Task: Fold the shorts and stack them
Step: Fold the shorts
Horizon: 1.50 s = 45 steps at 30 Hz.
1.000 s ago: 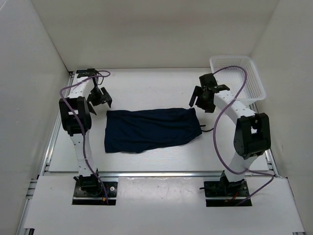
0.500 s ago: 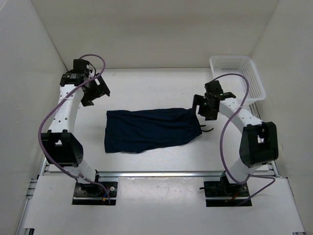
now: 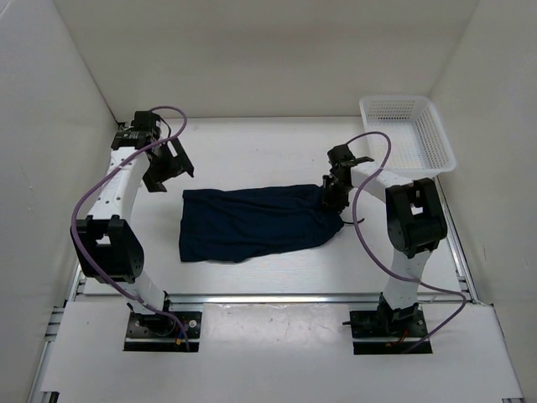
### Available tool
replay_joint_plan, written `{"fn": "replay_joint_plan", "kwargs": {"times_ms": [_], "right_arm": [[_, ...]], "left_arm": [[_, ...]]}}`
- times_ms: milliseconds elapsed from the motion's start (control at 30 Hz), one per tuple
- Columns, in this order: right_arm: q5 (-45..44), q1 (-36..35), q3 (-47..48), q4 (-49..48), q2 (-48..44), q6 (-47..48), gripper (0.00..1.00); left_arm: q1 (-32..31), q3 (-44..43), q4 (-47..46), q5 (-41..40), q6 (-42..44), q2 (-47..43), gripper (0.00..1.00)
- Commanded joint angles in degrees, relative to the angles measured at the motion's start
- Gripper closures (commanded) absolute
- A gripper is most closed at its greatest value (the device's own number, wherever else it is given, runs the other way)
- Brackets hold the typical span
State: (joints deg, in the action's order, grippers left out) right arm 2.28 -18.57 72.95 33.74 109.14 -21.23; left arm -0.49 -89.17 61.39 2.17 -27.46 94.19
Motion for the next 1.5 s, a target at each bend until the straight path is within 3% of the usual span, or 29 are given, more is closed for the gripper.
{"fn": "replay_joint_plan", "kwargs": {"times_ms": [0,133,233,367,400,467,633,1067,1467], "right_arm": [[-3.7,-0.9,0.7,0.9,3.2,-1.4,0.74],[-7.3,-0.9,-0.5,2.1,0.7,-3.0,0.99],[-13.4,-0.9,-1.8,4.2,-3.2,-3.6,0.99],[-19.1,-0.9,-2.3,8.5,-8.3,-3.6,0.99],[-19.1,-0.9,-2.3,8.5,-10.2,-3.6,0.99],[-19.6,-0.9,-1.0,10.6,-12.0,-3.6,0.99],[-21.4,-2.7,3.5,14.2,-13.4,-4.1,0.99],[-22.9,-13.1,18.9,23.7,-11.0,-9.9,0.99],[-21.8,-26.2,42.7,28.4,4.9,-15.1,0.99]], "left_arm": [[0.1,1.4,-0.5,0.7,0.7,-2.1,0.0],[0.1,2.5,-0.5,0.7,1.3,-2.1,0.0],[0.1,3.6,-1.1,0.7,1.8,-2.7,0.06],[0.1,8.6,-3.2,2.0,1.8,-4.9,0.38],[0.1,9.9,-4.5,2.7,1.8,-4.9,0.63],[0.1,13.6,-5.6,3.3,0.9,-4.3,0.9],[-0.9,19.9,-10.7,3.3,-3.4,-0.4,0.9],[-7.2,19.5,-14.9,1.7,-6.6,11.4,0.9],[-7.8,20.5,-15.4,1.7,-6.6,12.0,0.9]]}}
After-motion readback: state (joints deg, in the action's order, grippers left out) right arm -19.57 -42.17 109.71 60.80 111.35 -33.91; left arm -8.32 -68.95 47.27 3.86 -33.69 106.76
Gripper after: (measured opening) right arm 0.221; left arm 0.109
